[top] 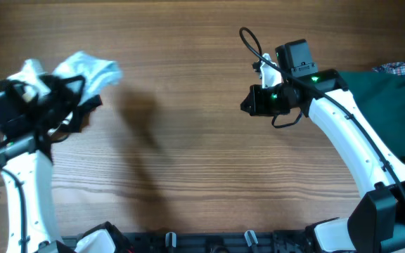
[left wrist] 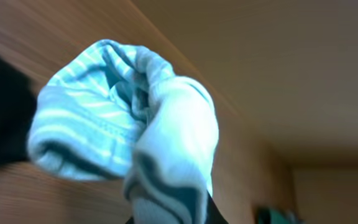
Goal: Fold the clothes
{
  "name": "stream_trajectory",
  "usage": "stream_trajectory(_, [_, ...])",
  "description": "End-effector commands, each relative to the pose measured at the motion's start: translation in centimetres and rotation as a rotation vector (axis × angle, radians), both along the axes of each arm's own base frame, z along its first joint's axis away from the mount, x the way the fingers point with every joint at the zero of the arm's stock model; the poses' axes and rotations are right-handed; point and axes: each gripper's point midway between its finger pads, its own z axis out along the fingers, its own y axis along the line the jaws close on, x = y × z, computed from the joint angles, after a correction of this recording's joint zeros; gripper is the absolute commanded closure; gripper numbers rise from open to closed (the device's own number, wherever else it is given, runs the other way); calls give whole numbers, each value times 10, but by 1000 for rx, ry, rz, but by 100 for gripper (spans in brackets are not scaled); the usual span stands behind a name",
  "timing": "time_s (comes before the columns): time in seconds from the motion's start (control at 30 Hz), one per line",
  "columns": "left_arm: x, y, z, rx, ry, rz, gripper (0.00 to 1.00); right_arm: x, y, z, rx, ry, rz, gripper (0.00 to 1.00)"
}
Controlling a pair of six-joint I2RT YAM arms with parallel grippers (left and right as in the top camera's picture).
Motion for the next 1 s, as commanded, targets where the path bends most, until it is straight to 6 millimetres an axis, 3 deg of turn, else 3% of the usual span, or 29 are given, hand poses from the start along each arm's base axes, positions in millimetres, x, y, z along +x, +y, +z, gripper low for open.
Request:
stream_trajectory(0.0, [-9, 52, 16, 84, -69, 86, 96, -1, -1, -3, -16, 2, 16, 92])
stream_trajectory(0.17, [-9, 100, 2, 117, -76, 178, 96, -3, -1, -3, -18, 11, 15, 92])
stream_trajectory(0.43, [10, 129, -66, 113, 0, 167, 96, -15, -5, -8, -35, 67, 16, 93])
stream_trajectory(0.6, [-8, 145, -112, 96, 164, 239, 96, -19, -13, -12, -80, 85, 3, 95])
stream_trajectory(0.7, [-19, 156, -125, 26, 257, 361, 95, -16, -12, -12, -77, 75, 3, 95])
stream_trajectory(0.73, [-21, 157, -125, 2, 266, 378, 86, -16, -12, -11, -76, 74, 2, 95])
stream_trajectory(0.77, [-24, 158, -127, -33, 281, 403, 67, -16, -12, -11, -75, 73, 1, 95])
stream_trajectory(0.8, [-27, 160, -128, -83, 296, 440, 12, -16, -12, -11, -76, 74, 1, 95])
stream_trajectory(0.83, [-28, 159, -127, -107, 299, 450, 0, -16, -12, -11, -76, 76, 2, 95])
stream_trajectory(0.97, [-26, 140, -106, -200, 257, 395, 0, -19, -13, -12, -80, 87, 4, 95])
